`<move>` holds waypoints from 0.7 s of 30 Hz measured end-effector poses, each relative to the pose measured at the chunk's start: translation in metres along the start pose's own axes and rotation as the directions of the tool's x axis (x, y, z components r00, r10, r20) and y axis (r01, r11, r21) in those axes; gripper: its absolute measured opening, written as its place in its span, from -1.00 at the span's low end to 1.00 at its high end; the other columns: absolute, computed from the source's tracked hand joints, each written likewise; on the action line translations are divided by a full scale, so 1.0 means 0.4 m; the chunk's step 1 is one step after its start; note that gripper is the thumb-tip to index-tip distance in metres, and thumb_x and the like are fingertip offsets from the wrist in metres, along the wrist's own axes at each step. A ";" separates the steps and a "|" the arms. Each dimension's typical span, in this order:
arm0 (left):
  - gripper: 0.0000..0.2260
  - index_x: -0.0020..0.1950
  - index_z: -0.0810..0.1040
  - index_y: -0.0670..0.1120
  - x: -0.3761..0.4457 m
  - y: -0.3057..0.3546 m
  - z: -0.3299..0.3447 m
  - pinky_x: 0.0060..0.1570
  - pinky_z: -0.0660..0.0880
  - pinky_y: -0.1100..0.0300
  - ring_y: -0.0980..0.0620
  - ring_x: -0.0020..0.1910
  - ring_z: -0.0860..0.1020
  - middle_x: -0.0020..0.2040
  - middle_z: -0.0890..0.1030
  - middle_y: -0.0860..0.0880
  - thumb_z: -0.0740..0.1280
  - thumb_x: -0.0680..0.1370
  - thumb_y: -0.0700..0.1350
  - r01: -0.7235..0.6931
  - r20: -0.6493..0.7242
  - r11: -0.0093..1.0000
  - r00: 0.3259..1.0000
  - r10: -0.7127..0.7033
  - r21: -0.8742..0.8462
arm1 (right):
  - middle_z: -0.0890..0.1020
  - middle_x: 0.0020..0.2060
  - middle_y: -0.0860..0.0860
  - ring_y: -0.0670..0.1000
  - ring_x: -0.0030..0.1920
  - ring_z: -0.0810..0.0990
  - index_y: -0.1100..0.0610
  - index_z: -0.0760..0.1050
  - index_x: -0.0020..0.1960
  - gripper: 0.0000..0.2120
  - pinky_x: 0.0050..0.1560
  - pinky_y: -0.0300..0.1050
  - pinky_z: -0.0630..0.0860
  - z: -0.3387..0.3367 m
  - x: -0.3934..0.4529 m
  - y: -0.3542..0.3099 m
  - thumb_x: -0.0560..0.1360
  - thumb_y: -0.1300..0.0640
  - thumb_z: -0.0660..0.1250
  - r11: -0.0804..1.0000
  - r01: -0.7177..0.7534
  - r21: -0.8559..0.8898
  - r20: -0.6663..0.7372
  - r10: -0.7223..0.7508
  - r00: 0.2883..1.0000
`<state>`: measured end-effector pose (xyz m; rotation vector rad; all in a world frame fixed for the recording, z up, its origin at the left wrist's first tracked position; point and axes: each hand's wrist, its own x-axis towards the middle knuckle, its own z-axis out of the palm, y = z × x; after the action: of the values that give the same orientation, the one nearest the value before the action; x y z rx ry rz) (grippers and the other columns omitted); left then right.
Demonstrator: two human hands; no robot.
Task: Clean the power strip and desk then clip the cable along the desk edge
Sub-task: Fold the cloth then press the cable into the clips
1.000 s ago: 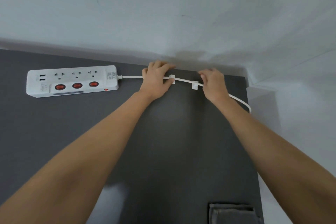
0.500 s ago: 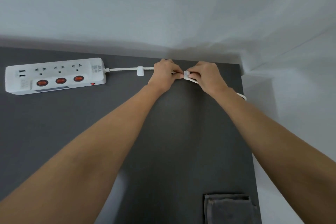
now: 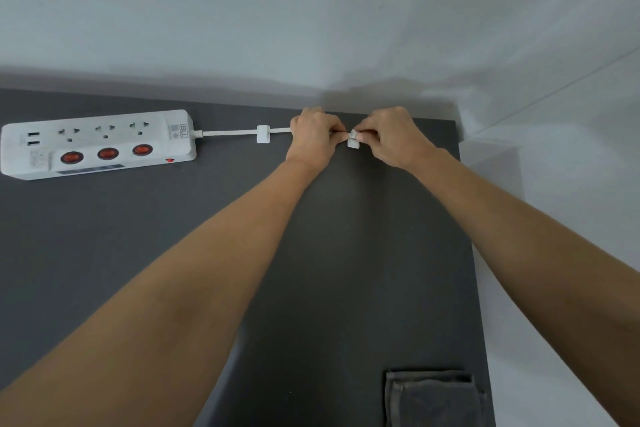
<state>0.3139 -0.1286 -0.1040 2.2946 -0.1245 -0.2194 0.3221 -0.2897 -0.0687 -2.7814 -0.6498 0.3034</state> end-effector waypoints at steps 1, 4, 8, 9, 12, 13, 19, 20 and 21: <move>-0.89 -0.08 0.69 -0.10 0.001 0.000 -0.005 0.13 0.39 0.00 -0.12 0.03 0.52 -0.10 0.65 -0.12 0.39 0.49 -0.12 -0.006 0.013 1.000 1.000 0.006 -0.009 | 0.69 -0.16 0.16 0.18 -0.16 0.61 0.16 0.65 0.03 -0.83 -0.06 0.01 0.53 -0.004 -0.001 0.002 0.50 0.21 0.32 1.000 -0.004 0.014 0.032 0.004 0.999; -0.84 0.02 0.67 -0.08 0.006 -0.010 -0.019 0.17 0.45 -0.05 -0.07 0.03 0.57 -0.06 0.69 -0.07 0.41 0.46 -0.11 -0.032 0.034 0.995 0.999 0.035 -0.092 | 0.68 -0.04 0.19 0.19 -0.04 0.61 0.19 0.60 0.13 -0.78 0.05 0.00 0.50 -0.015 -0.023 0.028 0.53 0.16 0.30 0.998 -0.045 0.040 0.023 0.044 0.999; -0.60 0.29 0.51 0.04 0.001 0.010 -0.004 0.30 0.20 0.00 -0.06 0.27 0.40 0.24 0.53 -0.04 0.36 0.45 -0.04 -0.134 0.039 0.991 0.990 0.133 0.017 | 0.67 0.01 0.24 0.24 0.02 0.60 0.26 0.58 0.12 -0.79 0.09 -0.01 0.44 -0.020 -0.096 0.105 0.53 0.24 0.27 0.970 -0.236 0.049 -0.169 0.241 0.956; -0.60 0.29 0.52 0.05 0.001 0.027 0.007 0.30 0.17 0.00 -0.05 0.29 0.39 0.26 0.52 -0.02 0.35 0.44 -0.03 -0.180 0.048 0.983 0.983 0.178 0.045 | 0.67 0.01 0.24 0.23 0.03 0.60 0.26 0.59 0.11 -0.79 0.10 -0.03 0.43 -0.018 -0.112 0.120 0.53 0.26 0.27 0.964 -0.260 0.054 -0.156 0.266 0.951; -0.62 0.25 0.55 0.02 0.011 0.080 0.047 0.32 0.27 -0.02 -0.07 0.27 0.43 0.24 0.54 -0.03 0.39 0.44 -0.01 -0.284 0.175 0.957 0.947 0.270 0.058 | 0.68 0.00 0.19 0.17 0.03 0.60 0.22 0.60 0.10 -0.79 0.08 -0.15 0.39 -0.013 -0.133 0.139 0.50 0.27 0.30 0.954 -0.286 0.090 -0.107 0.294 0.950; -0.64 0.23 0.57 0.00 0.014 0.092 0.063 0.28 0.34 -0.04 -0.08 0.23 0.46 0.20 0.56 -0.05 0.41 0.44 -0.01 -0.293 0.220 0.955 0.935 0.277 0.045 | 0.68 0.00 0.17 0.15 0.03 0.60 0.20 0.61 0.10 -0.79 0.06 -0.21 0.37 -0.012 -0.132 0.140 0.49 0.27 0.31 0.953 -0.284 0.103 -0.102 0.294 0.950; -0.83 0.01 0.68 -0.03 0.025 0.117 0.130 0.08 0.44 -0.04 -0.11 0.00 0.54 -0.03 0.61 -0.11 0.40 0.48 -0.02 -0.174 0.185 0.984 0.969 0.163 0.043 | 0.68 -0.07 0.24 0.20 -0.03 0.61 0.26 0.62 0.05 -0.82 -0.07 -0.25 0.29 -0.015 -0.122 0.142 0.49 0.25 0.32 0.979 -0.202 0.036 -0.132 0.205 0.970; -0.84 -0.01 0.69 -0.03 0.026 0.119 0.134 0.08 0.44 -0.03 -0.11 0.00 0.55 -0.03 0.62 -0.11 0.40 0.48 -0.01 -0.157 0.167 0.986 0.975 0.146 0.053 | 0.68 -0.11 0.26 0.22 -0.07 0.61 0.29 0.63 0.01 -0.83 -0.08 -0.18 0.31 -0.015 -0.121 0.142 0.50 0.25 0.31 0.983 -0.182 0.007 -0.142 0.181 0.973; -0.84 -0.02 0.69 -0.03 0.028 0.120 0.138 0.08 0.44 -0.03 -0.11 0.00 0.55 -0.04 0.62 -0.11 0.40 0.48 -0.01 -0.144 0.152 0.988 0.979 0.134 0.056 | 0.67 -0.16 0.27 0.25 -0.11 0.60 0.31 0.62 -0.04 -0.84 -0.08 -0.11 0.34 -0.013 -0.120 0.142 0.50 0.26 0.30 0.986 -0.165 -0.020 -0.144 0.160 0.977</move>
<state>0.3132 -0.2024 -0.1059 2.3231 -0.3723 -0.3173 0.3041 -0.3620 -0.0743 -2.8596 -0.3979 0.1256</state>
